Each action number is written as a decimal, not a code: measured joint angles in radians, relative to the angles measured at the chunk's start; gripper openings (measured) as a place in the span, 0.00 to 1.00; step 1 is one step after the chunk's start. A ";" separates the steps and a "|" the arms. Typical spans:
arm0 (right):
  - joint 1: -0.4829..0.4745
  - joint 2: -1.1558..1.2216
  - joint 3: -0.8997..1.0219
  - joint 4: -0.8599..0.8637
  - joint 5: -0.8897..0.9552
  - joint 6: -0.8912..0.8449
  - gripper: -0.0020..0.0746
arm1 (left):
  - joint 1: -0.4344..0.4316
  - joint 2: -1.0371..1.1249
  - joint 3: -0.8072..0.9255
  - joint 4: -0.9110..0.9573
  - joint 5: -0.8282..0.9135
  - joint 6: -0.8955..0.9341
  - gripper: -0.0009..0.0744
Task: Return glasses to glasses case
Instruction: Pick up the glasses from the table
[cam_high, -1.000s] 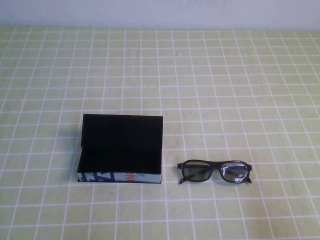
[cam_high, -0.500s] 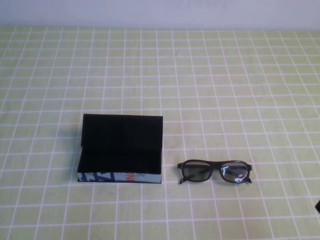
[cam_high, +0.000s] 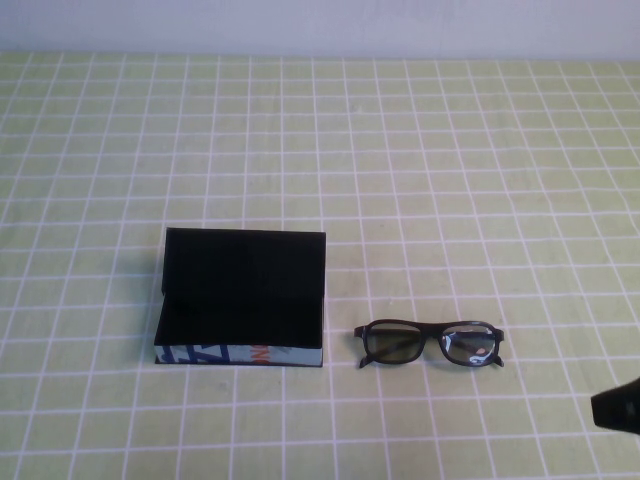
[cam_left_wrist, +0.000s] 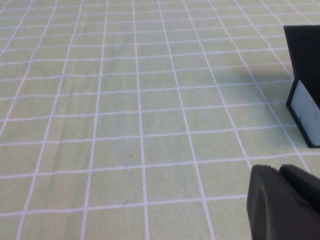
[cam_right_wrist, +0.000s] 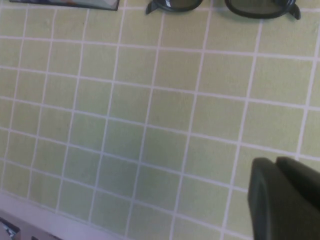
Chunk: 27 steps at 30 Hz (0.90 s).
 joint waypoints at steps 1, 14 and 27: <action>0.000 0.036 -0.021 0.000 0.002 -0.014 0.01 | 0.000 0.000 0.000 0.000 0.000 0.000 0.01; 0.360 0.465 -0.339 -0.165 0.024 -0.093 0.01 | 0.000 0.000 0.000 0.000 0.000 0.000 0.01; 0.456 0.717 -0.609 -0.330 0.135 -0.572 0.01 | 0.000 0.000 0.000 0.000 0.000 0.000 0.01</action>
